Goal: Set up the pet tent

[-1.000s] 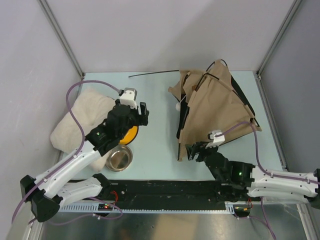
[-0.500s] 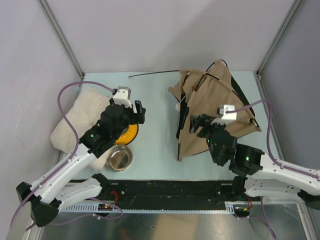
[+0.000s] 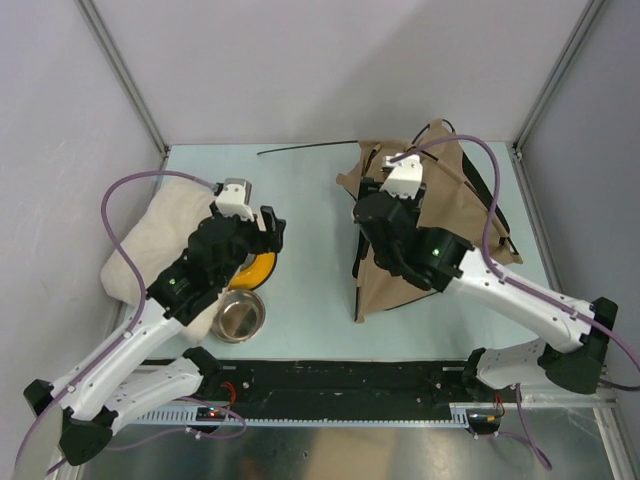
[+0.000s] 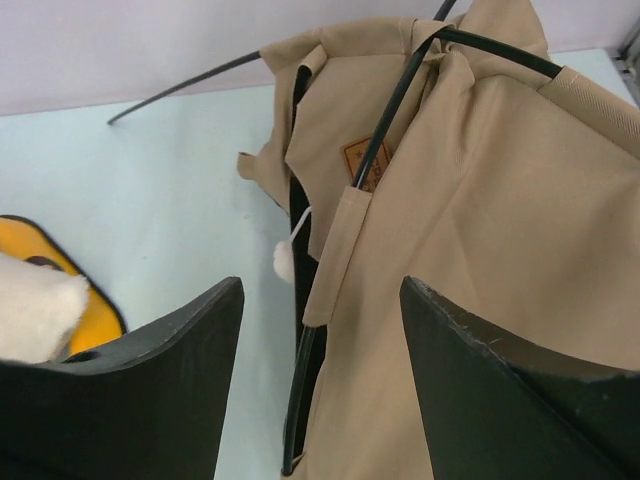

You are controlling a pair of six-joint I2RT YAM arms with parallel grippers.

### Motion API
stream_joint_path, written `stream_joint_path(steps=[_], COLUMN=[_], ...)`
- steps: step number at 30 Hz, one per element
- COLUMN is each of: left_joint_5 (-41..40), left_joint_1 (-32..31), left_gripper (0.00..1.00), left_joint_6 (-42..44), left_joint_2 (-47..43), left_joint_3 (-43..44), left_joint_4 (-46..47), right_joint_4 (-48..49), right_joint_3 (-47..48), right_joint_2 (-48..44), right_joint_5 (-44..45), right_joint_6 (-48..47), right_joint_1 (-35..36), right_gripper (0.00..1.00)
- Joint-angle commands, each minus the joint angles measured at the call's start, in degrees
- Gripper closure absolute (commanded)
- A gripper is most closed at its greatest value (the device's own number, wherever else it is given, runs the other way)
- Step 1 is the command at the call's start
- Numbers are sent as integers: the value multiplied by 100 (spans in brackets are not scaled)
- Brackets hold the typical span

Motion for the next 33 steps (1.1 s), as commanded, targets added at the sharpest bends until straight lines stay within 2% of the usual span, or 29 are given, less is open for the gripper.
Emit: stream_joint_path(steps=[1,18,23,30,33], left_joint_5=[40,18,3,3,0], left_joint_1=[48,76,86,108,123], left_gripper=[20,20,20,19,19], left_joint_6=[-51,-46,-25,11,40], left_joint_2=[-181,-409,-481,-551,-563], left_joint_3=[-158,-342,-403,-438,-415], left_joint_4=[-23,-76,-75,-90,-99], right_joint_4=[-882,-1132,-1328,-1659,-1720], right_joint_3=[618,1075,1071,1122,1103], right_joint_2=[395,1178,1181,1140,1012], right_joint_5=[100,-412,-517,-593,-475], right_joint_6=[311,309,412,500,501], right_joint_1=[-222,-864,-915,-993,-1017], right_gripper=[33,43,60,96,99])
